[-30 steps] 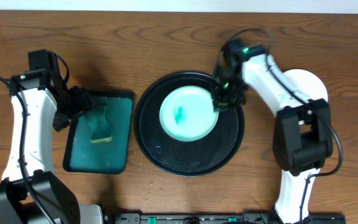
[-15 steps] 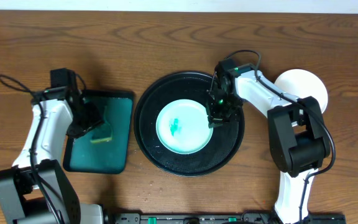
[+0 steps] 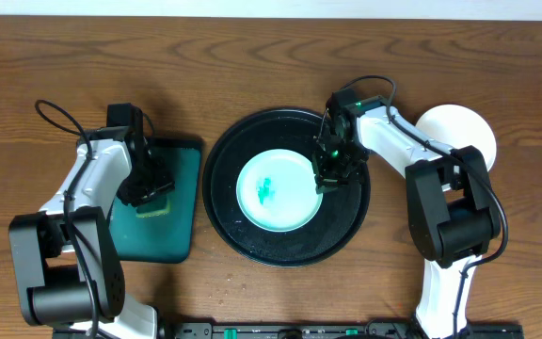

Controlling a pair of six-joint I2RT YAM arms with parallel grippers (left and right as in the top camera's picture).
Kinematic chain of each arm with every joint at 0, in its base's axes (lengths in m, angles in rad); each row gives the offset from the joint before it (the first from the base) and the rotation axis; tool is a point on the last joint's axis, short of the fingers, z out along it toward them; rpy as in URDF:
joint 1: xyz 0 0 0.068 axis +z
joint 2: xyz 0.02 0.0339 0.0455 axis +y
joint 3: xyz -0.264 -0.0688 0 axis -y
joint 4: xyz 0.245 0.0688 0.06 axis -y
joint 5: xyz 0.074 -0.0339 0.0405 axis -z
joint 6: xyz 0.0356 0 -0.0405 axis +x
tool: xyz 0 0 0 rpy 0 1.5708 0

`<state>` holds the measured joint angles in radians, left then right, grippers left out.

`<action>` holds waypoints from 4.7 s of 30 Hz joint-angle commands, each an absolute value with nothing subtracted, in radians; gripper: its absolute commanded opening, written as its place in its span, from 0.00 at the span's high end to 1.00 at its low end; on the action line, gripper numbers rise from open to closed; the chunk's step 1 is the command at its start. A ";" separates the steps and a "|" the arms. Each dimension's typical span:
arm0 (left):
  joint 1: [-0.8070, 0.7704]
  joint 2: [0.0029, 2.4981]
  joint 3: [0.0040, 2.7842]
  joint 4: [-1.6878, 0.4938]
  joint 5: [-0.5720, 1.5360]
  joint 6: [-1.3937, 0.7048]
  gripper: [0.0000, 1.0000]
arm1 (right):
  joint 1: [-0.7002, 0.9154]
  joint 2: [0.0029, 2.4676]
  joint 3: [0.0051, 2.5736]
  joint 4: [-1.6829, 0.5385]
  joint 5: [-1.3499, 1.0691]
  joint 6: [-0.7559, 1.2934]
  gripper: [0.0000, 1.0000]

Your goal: Clean dirty plates on tray and stack at the side

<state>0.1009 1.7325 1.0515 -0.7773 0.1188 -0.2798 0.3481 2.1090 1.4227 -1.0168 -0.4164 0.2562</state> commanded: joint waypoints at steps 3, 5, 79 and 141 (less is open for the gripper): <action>0.096 1.748 1.067 -0.799 0.068 -0.274 0.57 | 0.336 2.110 1.410 -1.018 -0.371 0.261 0.99; 0.091 1.742 1.079 -0.808 0.068 -0.274 0.57 | 0.335 2.110 1.410 -1.018 -0.371 0.261 0.99; 0.059 1.148 1.095 -0.690 0.045 -0.155 0.93 | 0.335 2.110 1.410 -1.054 -0.371 0.245 0.99; -0.348 1.825 1.130 -0.675 0.101 -0.555 0.93 | 0.484 2.110 1.410 -0.905 -0.363 0.265 0.99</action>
